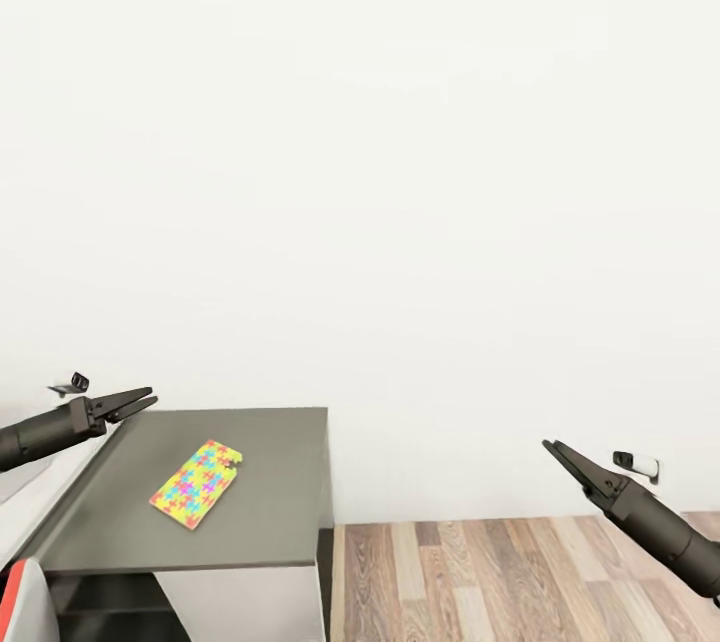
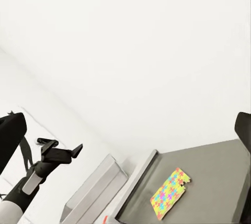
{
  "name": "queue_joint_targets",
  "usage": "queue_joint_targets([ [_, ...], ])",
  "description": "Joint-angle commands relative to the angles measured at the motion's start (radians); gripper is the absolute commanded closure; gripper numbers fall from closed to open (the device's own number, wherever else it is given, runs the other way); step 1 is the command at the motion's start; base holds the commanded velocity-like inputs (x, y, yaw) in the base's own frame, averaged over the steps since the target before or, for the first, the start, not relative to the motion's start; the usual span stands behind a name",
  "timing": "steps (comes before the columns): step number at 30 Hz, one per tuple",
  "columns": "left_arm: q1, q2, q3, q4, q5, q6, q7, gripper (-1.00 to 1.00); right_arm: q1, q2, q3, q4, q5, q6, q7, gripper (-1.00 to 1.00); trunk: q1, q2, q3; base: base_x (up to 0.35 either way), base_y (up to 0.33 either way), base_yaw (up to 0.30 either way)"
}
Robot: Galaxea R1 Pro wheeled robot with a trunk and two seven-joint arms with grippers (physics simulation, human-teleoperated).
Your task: Put all the toys in the child's room - the three board games (two on the bed and one on the table), the two jigsaw puzzles on the table, and the tennis ball on the table - inside the toy box on the table in the child's room.
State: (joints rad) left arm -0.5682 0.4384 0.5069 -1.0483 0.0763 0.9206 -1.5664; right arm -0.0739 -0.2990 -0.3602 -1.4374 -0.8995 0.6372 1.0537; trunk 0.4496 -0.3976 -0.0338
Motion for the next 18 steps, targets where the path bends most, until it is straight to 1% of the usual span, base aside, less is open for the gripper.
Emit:
queue_joint_targets([
  [1,0.000,0.000,0.001,-0.002,-0.001,0.011,-0.004,-1.00,-0.001,0.000,-0.001,0.001,-0.006,0.007,0.000,-1.00,0.000,-0.002,-0.002,-0.145,-0.172,-0.280],
  [7,0.000,0.000,0.002,-0.003,-0.001,0.012,-0.004,-1.00,-0.001,0.000,-0.001,0.001,-0.006,0.007,0.000,-1.00,0.000,-0.002,0.002,-0.050,-0.184,-0.280],
  [18,0.000,0.000,0.001,-0.002,-0.001,0.012,-0.004,-1.00,-0.001,0.000,-0.003,0.002,-0.006,0.007,0.000,-1.00,0.000,-0.002,0.009,-0.003,-0.017,-0.280],
])
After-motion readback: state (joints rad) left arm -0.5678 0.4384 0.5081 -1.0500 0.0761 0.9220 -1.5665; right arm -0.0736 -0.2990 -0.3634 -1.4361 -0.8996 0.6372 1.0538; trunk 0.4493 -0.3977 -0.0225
